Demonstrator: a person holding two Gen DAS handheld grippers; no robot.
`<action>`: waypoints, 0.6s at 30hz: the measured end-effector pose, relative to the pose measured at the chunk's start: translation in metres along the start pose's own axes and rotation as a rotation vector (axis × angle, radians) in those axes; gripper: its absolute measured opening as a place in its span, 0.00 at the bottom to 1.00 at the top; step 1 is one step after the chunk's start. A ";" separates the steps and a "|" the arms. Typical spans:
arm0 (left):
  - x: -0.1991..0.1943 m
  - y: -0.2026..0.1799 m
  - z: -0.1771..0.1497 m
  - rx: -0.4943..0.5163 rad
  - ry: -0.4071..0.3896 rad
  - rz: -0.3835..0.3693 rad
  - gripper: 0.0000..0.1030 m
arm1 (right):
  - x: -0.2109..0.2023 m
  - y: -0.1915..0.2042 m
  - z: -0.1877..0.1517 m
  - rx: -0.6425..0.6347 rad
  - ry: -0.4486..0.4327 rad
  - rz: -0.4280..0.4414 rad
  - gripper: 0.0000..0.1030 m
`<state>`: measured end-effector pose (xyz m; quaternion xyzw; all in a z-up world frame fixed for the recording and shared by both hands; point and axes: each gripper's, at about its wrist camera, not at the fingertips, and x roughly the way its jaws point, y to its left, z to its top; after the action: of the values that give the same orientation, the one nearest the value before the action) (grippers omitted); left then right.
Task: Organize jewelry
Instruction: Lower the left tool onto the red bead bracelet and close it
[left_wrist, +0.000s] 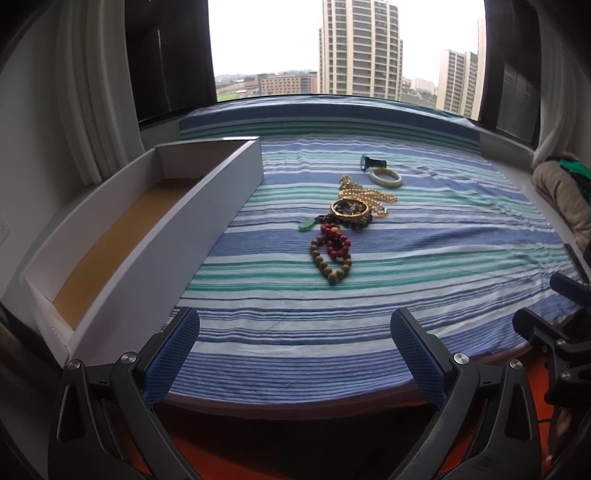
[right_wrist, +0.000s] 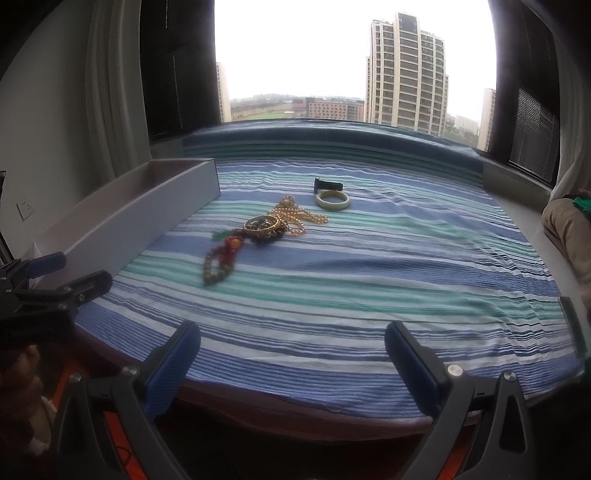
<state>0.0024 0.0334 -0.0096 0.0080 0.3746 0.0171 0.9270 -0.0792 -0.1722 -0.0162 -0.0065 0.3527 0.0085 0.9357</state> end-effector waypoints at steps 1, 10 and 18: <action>0.002 0.000 0.001 -0.001 0.008 -0.002 1.00 | 0.001 0.000 0.000 0.001 0.007 0.005 0.99; 0.045 -0.003 0.026 -0.030 0.119 -0.118 1.00 | 0.011 -0.004 -0.005 0.028 0.045 0.038 0.99; 0.144 -0.033 0.079 -0.016 0.257 -0.203 0.98 | 0.015 -0.013 -0.009 0.065 0.056 0.046 0.99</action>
<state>0.1610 0.0057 -0.0537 -0.0395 0.4889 -0.0726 0.8684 -0.0734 -0.1855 -0.0330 0.0315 0.3787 0.0185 0.9248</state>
